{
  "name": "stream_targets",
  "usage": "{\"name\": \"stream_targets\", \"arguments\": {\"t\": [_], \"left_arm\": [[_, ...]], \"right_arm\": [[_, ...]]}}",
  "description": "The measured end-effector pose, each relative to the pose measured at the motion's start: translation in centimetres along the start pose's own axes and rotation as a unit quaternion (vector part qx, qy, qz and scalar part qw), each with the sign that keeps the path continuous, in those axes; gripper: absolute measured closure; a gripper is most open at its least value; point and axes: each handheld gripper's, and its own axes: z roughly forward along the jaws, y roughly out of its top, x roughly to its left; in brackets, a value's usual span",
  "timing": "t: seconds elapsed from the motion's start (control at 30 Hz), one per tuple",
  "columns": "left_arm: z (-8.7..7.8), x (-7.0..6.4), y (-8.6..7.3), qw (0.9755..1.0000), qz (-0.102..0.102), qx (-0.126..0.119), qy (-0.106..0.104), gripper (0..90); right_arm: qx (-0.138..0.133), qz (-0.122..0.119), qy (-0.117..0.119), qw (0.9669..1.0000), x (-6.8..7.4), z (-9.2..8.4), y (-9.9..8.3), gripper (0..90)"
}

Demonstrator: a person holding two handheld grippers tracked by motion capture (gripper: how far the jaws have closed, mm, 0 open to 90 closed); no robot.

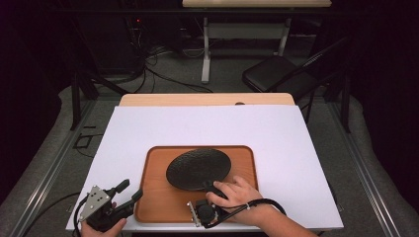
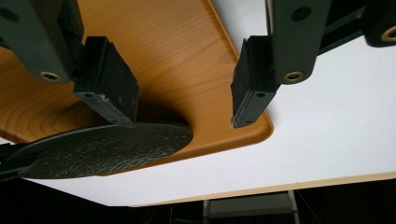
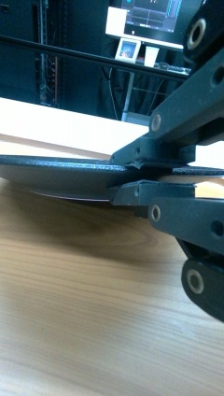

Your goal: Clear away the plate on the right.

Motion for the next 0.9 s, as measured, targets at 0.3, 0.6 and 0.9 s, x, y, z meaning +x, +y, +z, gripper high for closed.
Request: {"name": "stream_targets", "arguments": {"t": [0.3, 0.6, 0.9], "left_arm": [[0.0, 0.0, 0.0, 1.0000, 0.000, 0.001, -0.001, 41.5], [0.0, 0.0, 0.0, 1.0000, 0.001, 0.001, -0.001, 41.5], [0.0, -0.1, 0.0, 1.0000, 0.001, 0.002, -0.001, 41.5]], "right_arm": [[0.003, -0.009, 0.011, 0.9999, 0.9, 0.2, 0.4, 85.8], [0.010, -0.006, 0.005, 0.9999, 2.2, 0.4, 0.9, 87.1], [0.014, -0.018, 0.007, 0.9997, 3.5, 0.9, 1.2, 83.9]]}}
